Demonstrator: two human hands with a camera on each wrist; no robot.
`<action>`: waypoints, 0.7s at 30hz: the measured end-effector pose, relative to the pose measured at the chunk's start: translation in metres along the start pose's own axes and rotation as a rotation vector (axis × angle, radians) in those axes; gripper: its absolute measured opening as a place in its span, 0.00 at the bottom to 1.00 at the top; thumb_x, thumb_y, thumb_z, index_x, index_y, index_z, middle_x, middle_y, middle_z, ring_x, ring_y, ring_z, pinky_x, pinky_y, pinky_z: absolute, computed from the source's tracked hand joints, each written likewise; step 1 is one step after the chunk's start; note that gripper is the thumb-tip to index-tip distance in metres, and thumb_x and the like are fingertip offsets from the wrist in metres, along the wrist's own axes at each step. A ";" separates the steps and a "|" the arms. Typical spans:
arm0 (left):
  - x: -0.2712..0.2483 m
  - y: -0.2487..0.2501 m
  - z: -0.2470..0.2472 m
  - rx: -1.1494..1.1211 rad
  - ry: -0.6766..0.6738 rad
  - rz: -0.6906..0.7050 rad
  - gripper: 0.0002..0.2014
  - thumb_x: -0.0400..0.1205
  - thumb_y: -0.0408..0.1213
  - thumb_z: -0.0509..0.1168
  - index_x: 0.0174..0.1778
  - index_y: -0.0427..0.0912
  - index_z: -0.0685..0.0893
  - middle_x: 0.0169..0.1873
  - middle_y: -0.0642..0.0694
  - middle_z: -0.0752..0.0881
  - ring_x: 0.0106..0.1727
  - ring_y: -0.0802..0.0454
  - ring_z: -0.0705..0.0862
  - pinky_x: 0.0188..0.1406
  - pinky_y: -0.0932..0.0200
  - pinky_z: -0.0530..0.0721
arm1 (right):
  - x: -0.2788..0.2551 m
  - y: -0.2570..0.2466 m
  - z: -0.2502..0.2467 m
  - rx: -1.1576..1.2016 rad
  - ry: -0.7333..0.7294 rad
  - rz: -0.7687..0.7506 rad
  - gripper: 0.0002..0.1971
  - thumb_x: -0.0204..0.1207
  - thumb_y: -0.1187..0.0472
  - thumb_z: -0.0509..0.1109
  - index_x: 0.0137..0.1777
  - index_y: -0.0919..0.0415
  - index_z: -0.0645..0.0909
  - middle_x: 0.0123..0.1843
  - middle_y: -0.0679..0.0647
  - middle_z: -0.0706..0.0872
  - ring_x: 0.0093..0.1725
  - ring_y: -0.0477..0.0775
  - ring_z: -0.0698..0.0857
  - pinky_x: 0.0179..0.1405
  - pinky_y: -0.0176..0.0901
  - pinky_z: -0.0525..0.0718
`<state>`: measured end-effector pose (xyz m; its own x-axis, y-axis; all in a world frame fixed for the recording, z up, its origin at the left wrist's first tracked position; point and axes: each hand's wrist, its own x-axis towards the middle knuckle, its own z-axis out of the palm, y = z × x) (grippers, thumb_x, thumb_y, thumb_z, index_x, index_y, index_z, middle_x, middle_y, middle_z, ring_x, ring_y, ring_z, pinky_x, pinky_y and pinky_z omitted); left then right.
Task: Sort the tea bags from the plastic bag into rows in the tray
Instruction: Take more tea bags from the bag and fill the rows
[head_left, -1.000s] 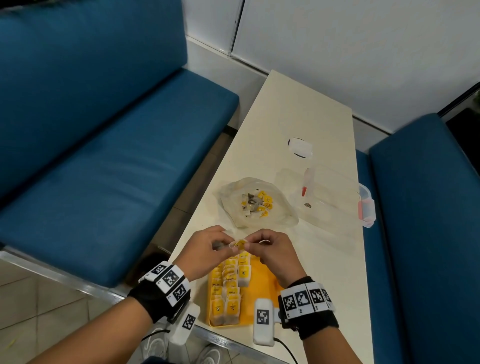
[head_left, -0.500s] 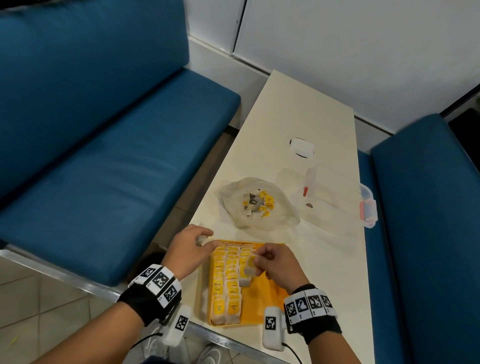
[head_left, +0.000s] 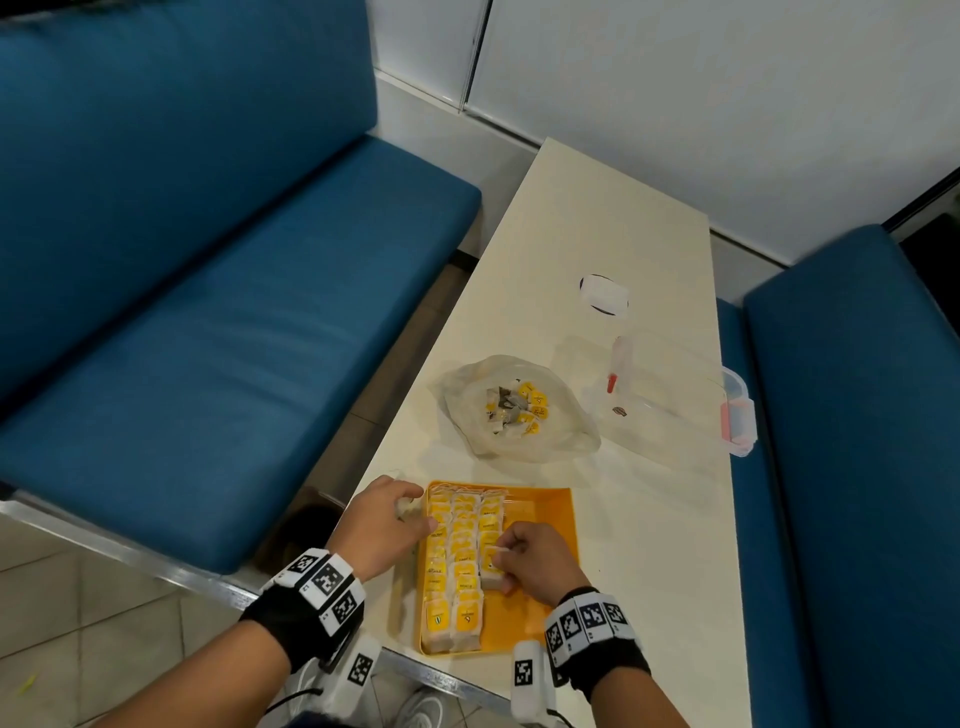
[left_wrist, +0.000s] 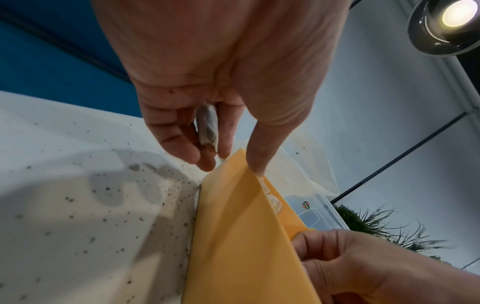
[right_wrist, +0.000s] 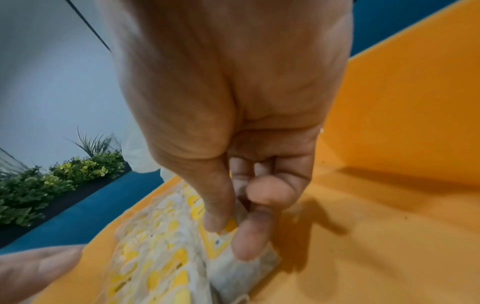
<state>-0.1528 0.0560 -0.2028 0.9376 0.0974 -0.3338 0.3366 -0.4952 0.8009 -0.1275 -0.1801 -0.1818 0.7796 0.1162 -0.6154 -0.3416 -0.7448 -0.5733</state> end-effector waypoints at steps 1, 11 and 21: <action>0.000 0.000 0.000 -0.005 -0.001 -0.002 0.26 0.78 0.48 0.78 0.70 0.45 0.85 0.62 0.52 0.81 0.61 0.54 0.82 0.64 0.57 0.80 | 0.001 0.001 0.002 0.002 0.022 -0.001 0.06 0.76 0.67 0.74 0.42 0.58 0.81 0.27 0.52 0.87 0.24 0.48 0.86 0.25 0.38 0.82; -0.004 0.001 -0.002 -0.025 -0.012 0.005 0.23 0.79 0.48 0.77 0.69 0.47 0.86 0.60 0.53 0.82 0.60 0.55 0.81 0.62 0.58 0.79 | 0.004 0.000 0.012 0.054 0.121 0.138 0.14 0.67 0.72 0.77 0.44 0.57 0.77 0.35 0.56 0.86 0.31 0.56 0.86 0.26 0.44 0.83; -0.004 0.003 -0.003 -0.019 -0.017 0.012 0.23 0.79 0.48 0.77 0.69 0.47 0.86 0.59 0.54 0.82 0.59 0.56 0.82 0.62 0.57 0.80 | 0.016 0.002 0.019 0.034 0.187 0.101 0.12 0.61 0.65 0.78 0.40 0.54 0.80 0.37 0.56 0.90 0.38 0.59 0.91 0.39 0.59 0.92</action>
<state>-0.1553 0.0571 -0.1975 0.9399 0.0767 -0.3328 0.3274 -0.4795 0.8142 -0.1255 -0.1670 -0.2029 0.8231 -0.0847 -0.5615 -0.4384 -0.7232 -0.5336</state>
